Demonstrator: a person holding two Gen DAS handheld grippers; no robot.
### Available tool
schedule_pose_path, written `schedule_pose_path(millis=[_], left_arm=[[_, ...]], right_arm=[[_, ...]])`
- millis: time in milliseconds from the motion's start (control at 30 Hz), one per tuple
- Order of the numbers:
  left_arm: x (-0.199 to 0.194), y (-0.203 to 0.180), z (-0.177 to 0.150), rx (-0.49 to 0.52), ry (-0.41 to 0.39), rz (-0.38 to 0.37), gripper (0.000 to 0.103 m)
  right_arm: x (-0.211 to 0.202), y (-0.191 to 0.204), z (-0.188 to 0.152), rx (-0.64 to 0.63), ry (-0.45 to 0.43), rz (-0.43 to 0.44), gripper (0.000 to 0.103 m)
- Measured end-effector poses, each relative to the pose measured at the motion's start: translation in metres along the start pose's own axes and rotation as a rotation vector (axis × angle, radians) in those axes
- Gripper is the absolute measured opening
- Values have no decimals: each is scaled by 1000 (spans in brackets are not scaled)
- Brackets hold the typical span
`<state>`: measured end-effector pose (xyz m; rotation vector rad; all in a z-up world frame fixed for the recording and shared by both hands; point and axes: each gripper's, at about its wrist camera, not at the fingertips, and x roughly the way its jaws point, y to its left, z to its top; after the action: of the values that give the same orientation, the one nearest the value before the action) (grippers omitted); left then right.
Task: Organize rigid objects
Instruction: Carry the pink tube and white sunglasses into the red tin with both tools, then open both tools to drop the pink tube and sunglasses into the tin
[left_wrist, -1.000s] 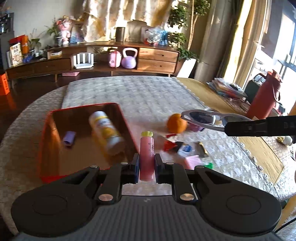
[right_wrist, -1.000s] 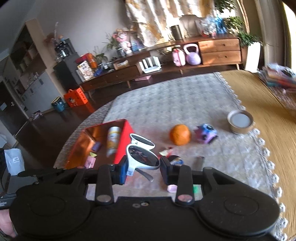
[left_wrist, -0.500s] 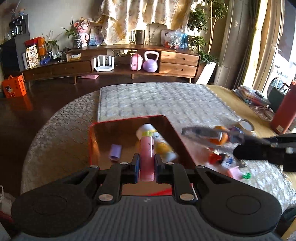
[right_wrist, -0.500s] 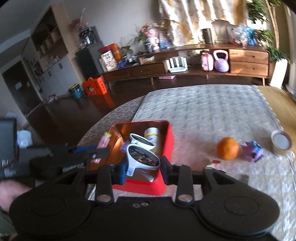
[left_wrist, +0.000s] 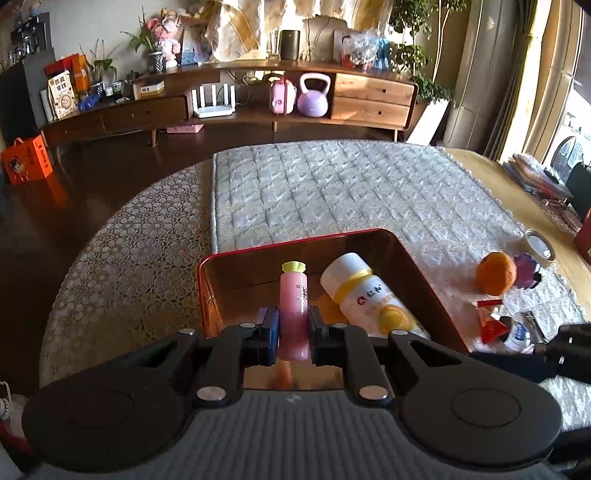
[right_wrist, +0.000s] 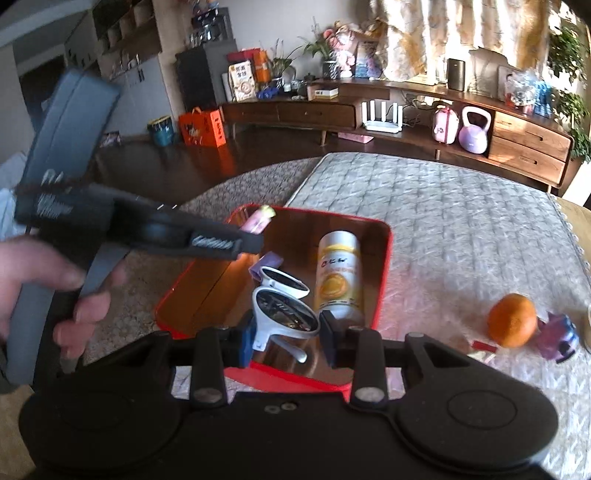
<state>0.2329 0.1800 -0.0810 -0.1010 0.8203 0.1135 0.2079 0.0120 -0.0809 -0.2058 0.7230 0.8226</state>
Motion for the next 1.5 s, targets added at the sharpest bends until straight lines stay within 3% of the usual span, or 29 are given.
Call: schedule_pose_path(millis=[367, 867, 1033, 1133, 1267, 1500], left_arm=[[43, 3, 7, -30, 65, -29, 16], [80, -1, 9, -48, 160, -43, 16], [84, -2, 11, -56, 159, -44, 16], [84, -3, 11, -61, 160, -37, 16], [79, -5, 9, -73, 161, -26, 16], [60, -6, 10, -79, 134, -6, 16]], right_arm=[[31, 25, -9, -79, 24, -49, 34], [43, 22, -9, -23, 77, -34, 37], [38, 17, -9, 10, 81, -20, 38], [36, 14, -7, 22, 81, -14, 42], [30, 10, -6, 34, 70, -8, 59], [15, 6, -5, 56, 47, 4, 64]])
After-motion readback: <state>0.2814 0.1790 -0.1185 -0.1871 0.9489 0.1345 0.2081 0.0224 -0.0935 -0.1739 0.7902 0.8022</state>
